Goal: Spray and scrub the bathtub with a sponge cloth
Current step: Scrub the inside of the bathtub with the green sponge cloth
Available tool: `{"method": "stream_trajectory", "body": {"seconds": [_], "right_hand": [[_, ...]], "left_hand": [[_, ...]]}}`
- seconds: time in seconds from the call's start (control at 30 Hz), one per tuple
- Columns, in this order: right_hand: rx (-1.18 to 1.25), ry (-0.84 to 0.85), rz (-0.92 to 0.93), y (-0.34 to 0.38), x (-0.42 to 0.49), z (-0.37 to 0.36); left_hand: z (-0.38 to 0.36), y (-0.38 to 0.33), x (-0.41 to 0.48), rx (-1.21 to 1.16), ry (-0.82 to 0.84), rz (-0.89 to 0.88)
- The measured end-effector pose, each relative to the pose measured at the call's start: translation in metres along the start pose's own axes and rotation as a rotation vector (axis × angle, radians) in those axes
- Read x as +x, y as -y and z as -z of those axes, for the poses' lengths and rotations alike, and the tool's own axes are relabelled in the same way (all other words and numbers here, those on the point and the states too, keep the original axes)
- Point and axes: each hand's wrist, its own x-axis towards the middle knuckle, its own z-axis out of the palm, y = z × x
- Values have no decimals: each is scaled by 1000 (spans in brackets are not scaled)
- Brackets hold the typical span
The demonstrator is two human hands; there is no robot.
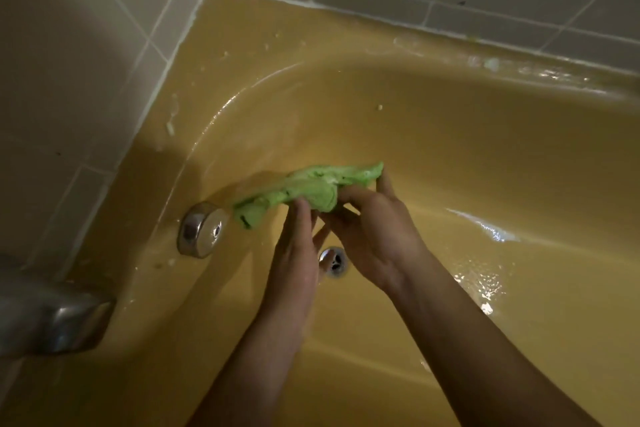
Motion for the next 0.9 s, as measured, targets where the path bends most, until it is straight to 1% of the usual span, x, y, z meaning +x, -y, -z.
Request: {"method": "stream_trajectory", "body": {"seconds": [0.07, 0.13, 0.2, 0.3, 0.37, 0.4, 0.47, 0.53, 0.57, 0.6, 0.67, 0.73, 0.77, 0.8, 0.9], "right_hand": [[-139, 0, 14, -4, -3, 13], [-294, -1, 61, -4, -3, 23], [-442, 34, 134, -2, -3, 30], [-636, 55, 182, 6, -5, 41], [-665, 75, 141, 6, -11, 44], [-620, 68, 120, 4, -12, 45], [-467, -1, 106, -3, -8, 50], [-318, -67, 147, -8, -4, 54], [-301, -85, 182, -10, -3, 55], [-330, -88, 215, -12, -4, 56], [-480, -64, 275, -18, -10, 53], [-647, 35, 343, -28, -21, 49], [-712, 86, 370, -32, -27, 49], [-752, 126, 387, -36, -32, 49], [-763, 198, 422, -37, -43, 53]], "left_hand": [[-5, -2, 8, -258, 51, 49], [-3, -4, 15, -432, 102, 70], [2, -6, 21, -593, 165, 95], [8, -4, 24, -751, 148, 79], [13, -2, 24, -777, 128, 46], [15, 0, 24, -746, 116, 30], [19, -1, 21, -643, 99, 34], [15, -6, 16, -468, 85, 29], [12, -7, 13, -382, 62, 16], [8, -8, 11, -312, 31, -8], [-1, -6, 9, -191, -21, -91], [-7, 2, 12, -16, -69, -199], [-9, 6, 15, 63, -58, -240], [-10, 11, 19, 96, -40, -248], [-11, 20, 29, 74, 6, -232]]}}
